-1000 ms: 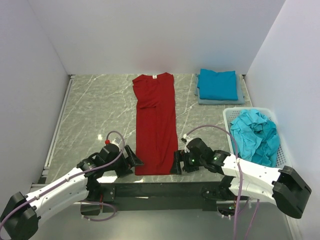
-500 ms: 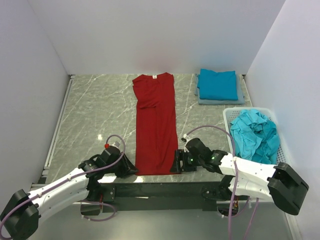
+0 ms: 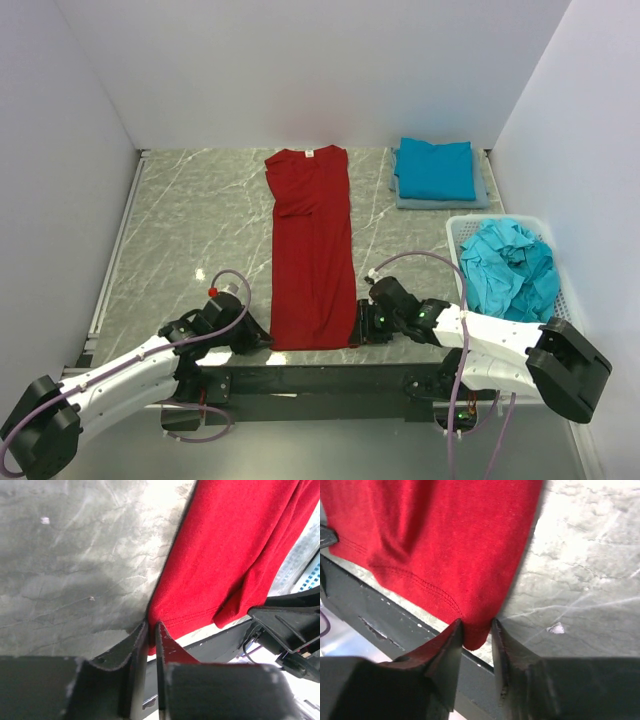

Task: Fold and stack the t-shirts
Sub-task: Fold the tshirt

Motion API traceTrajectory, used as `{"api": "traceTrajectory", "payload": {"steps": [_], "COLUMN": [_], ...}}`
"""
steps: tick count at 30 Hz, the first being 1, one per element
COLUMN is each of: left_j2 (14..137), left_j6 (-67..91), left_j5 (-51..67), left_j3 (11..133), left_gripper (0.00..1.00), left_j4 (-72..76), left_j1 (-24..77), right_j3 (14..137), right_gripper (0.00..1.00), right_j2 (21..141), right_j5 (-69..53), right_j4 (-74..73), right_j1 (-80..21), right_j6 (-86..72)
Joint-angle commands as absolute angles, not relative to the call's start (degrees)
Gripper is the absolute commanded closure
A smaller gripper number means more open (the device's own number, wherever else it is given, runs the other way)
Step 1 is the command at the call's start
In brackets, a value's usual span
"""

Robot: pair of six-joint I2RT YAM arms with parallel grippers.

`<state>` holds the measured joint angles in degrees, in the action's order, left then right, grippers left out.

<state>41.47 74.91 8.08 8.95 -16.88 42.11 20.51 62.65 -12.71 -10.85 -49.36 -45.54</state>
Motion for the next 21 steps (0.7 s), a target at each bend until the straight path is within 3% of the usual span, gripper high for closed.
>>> {"api": "traceTrajectory", "payload": {"steps": [1, 5, 7, 14, 19, 21], "left_j2": [41.8, 42.1, 41.8, 40.0, 36.3, 34.6], "left_j6": [75.1, 75.0, 75.2, 75.3, 75.2, 75.1], "left_j5": [5.4, 5.8, 6.4, 7.6, 8.9, 9.9], "left_j3": [7.9, 8.1, 7.7, 7.2, 7.5, 7.6], "left_gripper": [0.85, 1.00, 1.00, 1.00, 1.00, 1.00], "left_j4": [-16.7, -16.8, -16.7, -18.4, -21.4, -21.4], "left_j1": [42.4, 42.4, 42.4, 42.4, 42.4, 42.4], "right_j3": [19.9, 19.6, 19.5, 18.8, 18.2, 18.2], "right_gripper": [0.66, 0.77, 0.84, 0.88, 1.00, 1.00], "right_j2": [63.6, 63.6, 63.5, 62.1, 60.3, 59.2], "right_j5": [-9.8, -10.1, -10.5, -10.5, -12.1, -12.1], "right_j4": [-15.2, -15.6, -16.1, -17.4, -16.5, -17.4], "right_j1": [-49.8, -49.8, -49.8, -49.8, -50.3, -51.1], "right_j6": [-45.9, -46.1, -46.1, -46.1, -46.7, -46.9]}}
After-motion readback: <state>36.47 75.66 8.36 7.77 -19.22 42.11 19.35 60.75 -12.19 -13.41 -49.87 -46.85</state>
